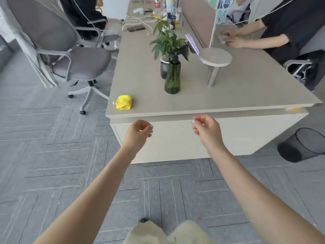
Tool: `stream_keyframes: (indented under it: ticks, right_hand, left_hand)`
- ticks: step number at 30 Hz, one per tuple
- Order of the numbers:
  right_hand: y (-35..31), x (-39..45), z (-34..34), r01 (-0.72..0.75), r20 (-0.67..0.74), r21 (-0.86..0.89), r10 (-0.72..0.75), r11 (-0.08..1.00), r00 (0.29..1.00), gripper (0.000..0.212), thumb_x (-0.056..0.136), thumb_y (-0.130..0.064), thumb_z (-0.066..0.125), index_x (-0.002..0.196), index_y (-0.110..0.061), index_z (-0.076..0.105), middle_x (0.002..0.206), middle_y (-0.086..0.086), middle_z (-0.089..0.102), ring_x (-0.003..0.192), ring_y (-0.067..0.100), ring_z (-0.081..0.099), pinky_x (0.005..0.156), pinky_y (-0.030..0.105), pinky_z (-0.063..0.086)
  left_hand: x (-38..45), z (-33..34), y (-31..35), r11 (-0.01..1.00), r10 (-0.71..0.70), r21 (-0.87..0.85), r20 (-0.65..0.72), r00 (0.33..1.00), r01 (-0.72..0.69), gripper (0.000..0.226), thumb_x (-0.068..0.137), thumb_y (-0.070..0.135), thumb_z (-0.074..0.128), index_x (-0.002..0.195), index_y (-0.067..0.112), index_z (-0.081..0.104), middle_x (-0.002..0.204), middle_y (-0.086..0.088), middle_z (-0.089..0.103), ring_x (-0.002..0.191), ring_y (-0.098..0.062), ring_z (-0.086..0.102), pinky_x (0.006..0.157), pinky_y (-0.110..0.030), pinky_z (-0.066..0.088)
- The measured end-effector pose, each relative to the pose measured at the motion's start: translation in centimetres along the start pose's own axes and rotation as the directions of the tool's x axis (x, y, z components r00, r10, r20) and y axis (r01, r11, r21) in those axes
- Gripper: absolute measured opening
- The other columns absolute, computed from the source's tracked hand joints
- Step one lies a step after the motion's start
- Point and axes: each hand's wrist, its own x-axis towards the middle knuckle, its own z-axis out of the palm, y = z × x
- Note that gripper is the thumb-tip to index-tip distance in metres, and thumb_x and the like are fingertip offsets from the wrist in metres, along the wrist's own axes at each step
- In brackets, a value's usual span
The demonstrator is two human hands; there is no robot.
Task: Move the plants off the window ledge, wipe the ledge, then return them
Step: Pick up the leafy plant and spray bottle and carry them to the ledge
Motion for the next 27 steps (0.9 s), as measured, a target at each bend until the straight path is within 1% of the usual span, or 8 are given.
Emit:
stream_keyframes:
  ticks: [7, 10, 12, 15, 19, 22, 24, 27]
  right_hand:
    - [-0.2, 14.4, 6.2, -0.028, -0.024, -0.040, 0.027, 0.999, 0.999, 0.019, 0.085, -0.007, 0.056, 0.077, -0.024, 0.057, 0.068, -0.004, 0.055, 0.061, 0.009, 0.050, 0.061, 0.023, 0.042]
    - [0.4, 21.1, 8.5, -0.033, -0.044, -0.060, 0.031, 0.998, 0.999, 0.012, 0.086, -0.012, 0.058, 0.081, -0.023, 0.058, 0.073, -0.006, 0.056, 0.065, 0.007, 0.051, 0.059, 0.018, 0.040]
    - [0.7, 25.1, 9.8, -0.044, -0.063, -0.048, 0.041, 0.998, 0.997, 0.008, 0.086, -0.016, 0.061, 0.094, -0.017, 0.058, 0.088, -0.005, 0.061, 0.076, 0.005, 0.056, 0.062, 0.009, 0.042]
    - [1.2, 30.1, 11.4, -0.083, -0.093, -0.032, 0.080, 0.996, 0.992, 0.028, 0.084, -0.021, 0.066, 0.108, -0.014, 0.054, 0.113, 0.003, 0.060, 0.097, 0.013, 0.058, 0.075, 0.014, 0.044]
    - [2.4, 34.6, 13.0, -0.098, -0.129, -0.052, 0.090, 0.994, 0.988, 0.052, 0.076, -0.023, 0.074, 0.119, -0.016, 0.047, 0.124, 0.002, 0.047, 0.103, 0.010, 0.053, 0.094, 0.032, 0.045]
    - [3.3, 36.4, 13.9, -0.109, -0.137, -0.152, 0.088, 0.982, 0.987, 0.092, 0.068, -0.024, 0.081, 0.141, -0.012, 0.026, 0.139, 0.001, 0.027, 0.124, 0.011, 0.035, 0.100, 0.021, 0.031]
    - [4.1, 37.2, 14.7, -0.092, -0.160, -0.204, 0.059, 0.975, 0.985, 0.111, 0.060, -0.030, 0.086, 0.145, -0.012, 0.016, 0.149, 0.005, 0.016, 0.137, 0.014, 0.022, 0.113, 0.029, 0.025]
    - [4.8, 37.4, 15.8, -0.115, -0.243, -0.177, 0.070, 0.977, 0.967, 0.120, 0.051, -0.038, 0.083, 0.146, -0.014, 0.013, 0.150, 0.004, 0.015, 0.141, 0.019, 0.021, 0.116, 0.040, 0.024]
  left_hand:
    - [17.3, -0.2, 2.2, 0.998, -0.004, 0.064, 0.042, 0.999, 0.001, 0.020, 0.085, 0.011, 0.055, 0.069, 0.023, 0.052, 0.067, 0.004, 0.058, 0.062, -0.011, 0.057, 0.049, -0.014, 0.039]
    - [24.3, 0.0, 2.4, 0.995, -0.025, 0.099, 0.019, 0.999, 0.023, 0.018, 0.083, 0.014, 0.057, 0.070, 0.024, 0.052, 0.068, 0.004, 0.058, 0.067, -0.018, 0.058, 0.060, -0.023, 0.042]
    - [29.1, 0.4, 2.8, 0.993, -0.029, 0.116, 0.020, 0.999, 0.026, 0.012, 0.080, 0.020, 0.061, 0.071, 0.024, 0.053, 0.069, 0.005, 0.058, 0.074, -0.023, 0.059, 0.066, -0.028, 0.042]
    - [35.1, 1.6, 3.5, 0.980, -0.012, 0.200, 0.023, 1.000, 0.007, 0.010, 0.082, 0.025, 0.060, 0.086, 0.019, 0.053, 0.075, 0.010, 0.056, 0.077, -0.019, 0.058, 0.055, -0.022, 0.038]
    - [41.1, 3.5, 4.3, 0.970, -0.019, 0.242, 0.055, 0.998, 0.005, 0.027, 0.083, 0.031, 0.061, 0.105, 0.018, 0.050, 0.089, 0.009, 0.055, 0.068, -0.008, 0.053, 0.049, -0.012, 0.039]
    - [45.5, 5.3, 4.1, 0.964, -0.016, 0.264, 0.121, 0.993, -0.017, 0.052, 0.079, 0.033, 0.067, 0.120, 0.017, 0.040, 0.119, -0.003, 0.051, 0.100, -0.016, 0.052, 0.070, -0.026, 0.044]
    - [48.1, 6.5, 4.0, 0.944, 0.007, 0.322, 0.177, 0.984, -0.064, 0.067, 0.077, 0.032, 0.069, 0.130, 0.016, 0.032, 0.131, -0.006, 0.042, 0.117, -0.021, 0.045, 0.087, -0.032, 0.043]
    - [51.0, 8.0, 3.6, 0.924, 0.039, 0.362, 0.237, 0.971, -0.126, 0.088, 0.071, 0.037, 0.073, 0.140, 0.019, 0.022, 0.139, -0.003, 0.036, 0.125, -0.021, 0.039, 0.101, -0.035, 0.038]
